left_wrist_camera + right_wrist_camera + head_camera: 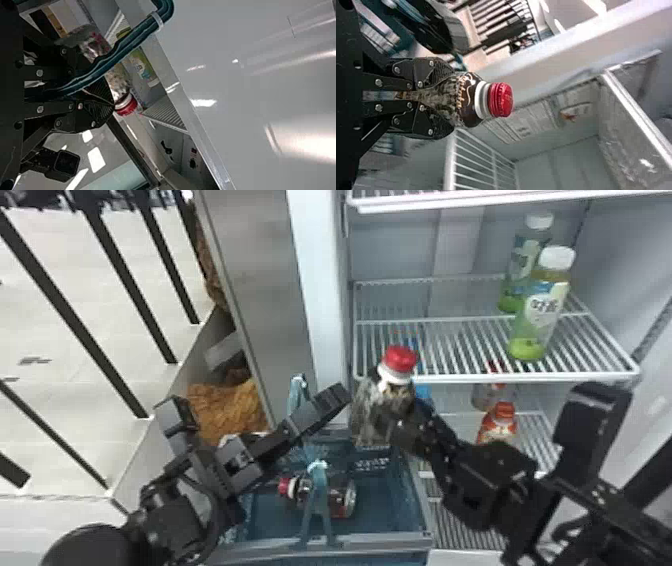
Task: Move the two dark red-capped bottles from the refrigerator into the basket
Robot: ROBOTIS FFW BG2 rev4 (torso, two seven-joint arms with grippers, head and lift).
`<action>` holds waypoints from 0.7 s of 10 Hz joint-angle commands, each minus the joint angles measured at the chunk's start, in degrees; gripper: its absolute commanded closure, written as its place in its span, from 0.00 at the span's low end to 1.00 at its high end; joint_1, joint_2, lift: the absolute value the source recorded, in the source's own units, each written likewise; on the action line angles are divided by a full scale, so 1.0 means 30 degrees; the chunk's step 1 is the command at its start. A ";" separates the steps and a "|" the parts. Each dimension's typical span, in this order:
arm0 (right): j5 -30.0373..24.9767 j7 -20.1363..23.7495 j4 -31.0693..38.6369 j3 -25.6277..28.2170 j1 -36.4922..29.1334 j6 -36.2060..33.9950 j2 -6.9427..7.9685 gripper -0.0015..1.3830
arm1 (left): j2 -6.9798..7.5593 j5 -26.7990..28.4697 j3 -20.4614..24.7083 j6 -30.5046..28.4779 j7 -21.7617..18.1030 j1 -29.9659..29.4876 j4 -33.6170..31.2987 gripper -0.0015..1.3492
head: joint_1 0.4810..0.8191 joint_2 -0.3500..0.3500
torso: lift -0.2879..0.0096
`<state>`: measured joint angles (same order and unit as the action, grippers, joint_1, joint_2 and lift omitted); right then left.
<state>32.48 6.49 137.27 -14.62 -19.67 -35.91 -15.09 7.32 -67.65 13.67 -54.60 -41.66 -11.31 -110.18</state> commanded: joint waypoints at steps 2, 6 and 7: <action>0.0521 0.0531 0.0063 -0.0003 -0.0849 -0.1294 -0.0039 0.93 | -0.0008 -0.0036 0.0013 0.0060 -0.0002 -0.0027 -0.0001 0.89 | 0.63 0.71 | 0.85; 0.1550 0.1029 -0.0265 0.0035 -0.1130 -0.2888 0.0049 0.11 | -0.0066 -0.0112 0.0051 0.0107 -0.0002 -0.0027 -0.0001 0.89 | 0.63 0.76 | 0.85; 0.1512 0.1058 -0.0218 0.0149 -0.1177 -0.2841 0.0079 0.04 | -0.0066 -0.0112 0.0051 0.0107 -0.0002 -0.0027 -0.0001 0.89 | 0.63 0.77 | 0.85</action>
<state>37.08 9.65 136.54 -14.35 -23.08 -44.44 -14.89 7.12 -67.94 13.83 -54.27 -41.66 -11.46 -110.18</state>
